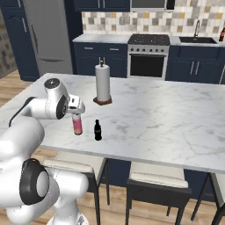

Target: Place the large bottle from the dining counter next to the other large bottle outside the sink, and place the small bottle from the dining counter next to the other small bottle inside the sink.

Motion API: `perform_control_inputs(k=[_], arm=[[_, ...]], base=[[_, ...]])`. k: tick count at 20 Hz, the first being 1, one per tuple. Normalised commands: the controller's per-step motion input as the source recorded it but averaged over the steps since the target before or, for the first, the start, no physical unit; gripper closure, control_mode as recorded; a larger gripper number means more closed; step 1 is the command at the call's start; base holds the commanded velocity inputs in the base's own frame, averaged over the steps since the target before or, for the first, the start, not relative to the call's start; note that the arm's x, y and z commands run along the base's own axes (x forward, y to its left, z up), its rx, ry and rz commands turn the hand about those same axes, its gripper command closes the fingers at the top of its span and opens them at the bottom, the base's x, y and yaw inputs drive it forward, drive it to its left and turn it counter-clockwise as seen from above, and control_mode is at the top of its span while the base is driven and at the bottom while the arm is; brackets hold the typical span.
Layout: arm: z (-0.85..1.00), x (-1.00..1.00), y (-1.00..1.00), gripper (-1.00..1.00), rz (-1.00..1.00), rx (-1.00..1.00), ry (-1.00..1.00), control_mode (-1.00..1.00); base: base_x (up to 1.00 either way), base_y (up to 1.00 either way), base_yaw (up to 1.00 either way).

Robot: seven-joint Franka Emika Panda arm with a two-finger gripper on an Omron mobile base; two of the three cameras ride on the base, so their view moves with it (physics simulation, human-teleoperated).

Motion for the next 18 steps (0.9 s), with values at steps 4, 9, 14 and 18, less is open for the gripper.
perform_control_inputs(k=[4,9,14,18], arm=[[-0.16,0.24,0.0,-1.0,0.0,0.0,0.0,-1.0],[-0.13,0.28,0.0,-1.0,0.0,0.0,0.0,-1.0],[-0.03,0.16,0.0,-1.0,0.0,0.0,0.0,-1.0],[0.0,0.11,0.01,-1.0,0.0,0.0,0.0,-1.0]], base=[[0.0,0.0,0.0],[0.0,0.0,0.0],[0.0,0.0,0.0],[0.0,0.0,0.0]])
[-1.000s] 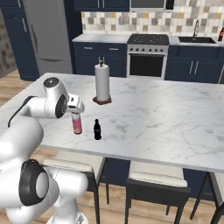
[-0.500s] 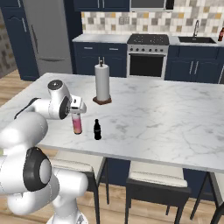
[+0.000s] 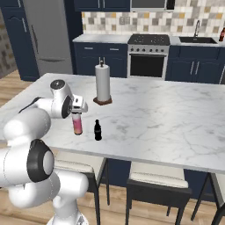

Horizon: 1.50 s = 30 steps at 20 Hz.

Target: Place the large bottle from the dining counter next to the other large bottle outside the sink, and place the small bottle from the dining counter next to the other small bottle inside the sink.

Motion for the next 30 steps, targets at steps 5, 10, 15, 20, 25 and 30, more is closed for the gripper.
perform_control_inputs(k=[5,10,15,20,25,30], arm=[[-0.01,0.04,0.03,-1.0,0.0,0.0,0.0,-1.0],[-0.07,0.05,0.08,-1.0,0.0,0.0,0.0,-1.0],[-0.08,0.08,0.09,-1.0,0.0,0.0,-0.01,-1.0],[-0.08,0.1,0.06,-1.0,0.0,0.0,-0.02,-1.0],[-0.07,0.13,0.0,-1.0,0.0,0.0,-0.04,-1.0],[-0.05,0.17,0.0,-1.0,0.0,0.0,-0.03,-1.0]], base=[[0.0,0.0,0.0],[0.0,0.0,0.0],[0.0,0.0,0.0],[0.0,0.0,0.0],[0.0,0.0,0.0],[0.0,0.0,0.0]])
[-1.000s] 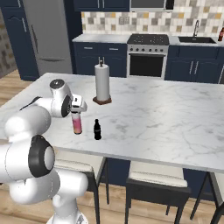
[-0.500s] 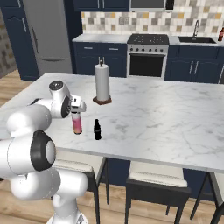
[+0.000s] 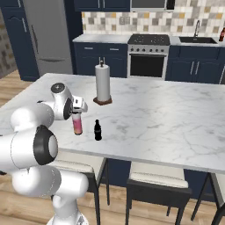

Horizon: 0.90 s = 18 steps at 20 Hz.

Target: Place the large bottle from the dining counter next to the other large bottle outside the sink, and place the small bottle from the dining counter next to the other small bottle inside the sink.

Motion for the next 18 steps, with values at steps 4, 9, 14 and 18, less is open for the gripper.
perform_control_inputs(k=[4,9,14,18], arm=[[-0.03,0.16,0.0,-1.0,0.0,0.0,0.0,-1.0],[-0.05,0.17,0.0,-1.0,0.0,0.0,0.0,-1.0],[-0.05,0.17,0.0,-1.0,0.0,0.0,0.0,-1.0],[-0.05,0.13,0.0,-1.0,0.0,0.0,0.0,-1.0]], base=[[0.0,0.0,0.0],[0.0,0.0,0.0],[0.0,0.0,0.0],[0.0,0.0,0.0]])
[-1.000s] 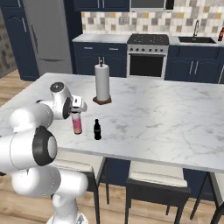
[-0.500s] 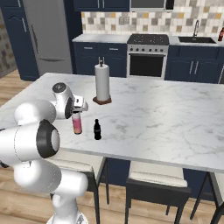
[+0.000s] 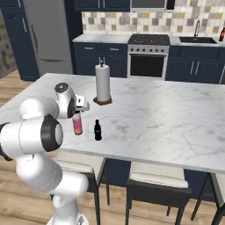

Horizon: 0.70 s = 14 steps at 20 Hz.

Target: Place the large bottle from the dining counter next to the other large bottle outside the sink, and place the small bottle from the dining counter next to the other small bottle inside the sink.

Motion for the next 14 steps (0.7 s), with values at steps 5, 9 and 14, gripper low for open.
perform_control_inputs(k=[5,9,14], arm=[[-0.05,0.13,0.0,-1.0,0.0,0.0,0.0,-1.0],[-0.05,0.15,0.01,1.0,0.0,0.0,0.0,-1.0],[-0.02,0.06,0.02,1.0,0.0,0.0,-0.01,-1.0]], base=[[0.0,0.0,0.0],[0.0,0.0,0.0],[0.0,0.0,0.0]])
